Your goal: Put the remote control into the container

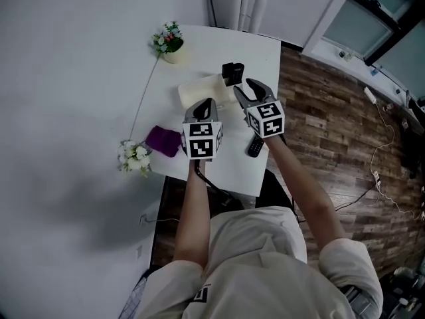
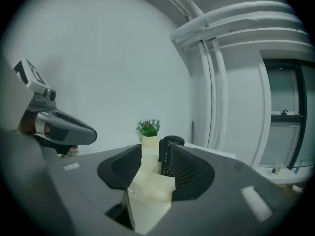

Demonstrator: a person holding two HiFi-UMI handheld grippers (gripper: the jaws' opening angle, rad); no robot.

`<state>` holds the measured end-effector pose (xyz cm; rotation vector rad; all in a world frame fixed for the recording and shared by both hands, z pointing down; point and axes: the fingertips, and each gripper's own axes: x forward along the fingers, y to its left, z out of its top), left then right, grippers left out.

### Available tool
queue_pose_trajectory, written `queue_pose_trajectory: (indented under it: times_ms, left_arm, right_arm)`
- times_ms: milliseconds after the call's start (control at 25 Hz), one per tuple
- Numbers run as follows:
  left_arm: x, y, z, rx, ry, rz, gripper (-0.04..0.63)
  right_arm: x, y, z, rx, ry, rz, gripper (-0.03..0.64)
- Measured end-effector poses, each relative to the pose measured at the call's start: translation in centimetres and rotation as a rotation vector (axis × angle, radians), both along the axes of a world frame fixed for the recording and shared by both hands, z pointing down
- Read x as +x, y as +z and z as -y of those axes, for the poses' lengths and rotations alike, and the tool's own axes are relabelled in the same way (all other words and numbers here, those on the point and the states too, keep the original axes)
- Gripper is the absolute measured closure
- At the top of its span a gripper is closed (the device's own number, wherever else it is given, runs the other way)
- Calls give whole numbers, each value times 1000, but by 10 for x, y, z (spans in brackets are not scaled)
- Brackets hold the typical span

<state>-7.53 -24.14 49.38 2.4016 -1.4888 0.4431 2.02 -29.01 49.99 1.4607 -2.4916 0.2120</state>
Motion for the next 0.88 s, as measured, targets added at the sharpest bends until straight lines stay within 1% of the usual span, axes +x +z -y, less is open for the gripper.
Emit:
queue_pose_trajectory:
  times_ms: [80, 160, 240, 360, 600, 720, 800, 880]
  left_arm:
    - [10, 1, -6, -5, 13, 14, 589]
    - [17, 2, -14, -13, 14, 21, 589]
    - [24, 1, -21, -19, 9, 32, 589]
    - [30, 3, -27, -26, -10, 62, 589]
    - [38, 12, -34, -64, -91, 92, 589]
    - [45, 10, -36, -70, -141, 76, 589]
    - [51, 4, -37, -62, -173, 60, 589]
    - [59, 0, -38, -54, -200, 59, 589]
  right_arm:
    - [4, 5, -13, -16, -12, -6, 447]
    - [6, 11, -25, -26, -40, -28, 507]
    - [11, 16, -30, -40, -63, -44, 533]
    - [20, 18, -32, -60, -85, -36, 607]
    - [20, 29, -45, -122, -193, 9, 615]
    - [23, 29, -52, -136, -259, 24, 615]
    - [27, 28, -56, -137, -300, 27, 615]
    - [33, 26, -60, -136, -343, 28, 615]
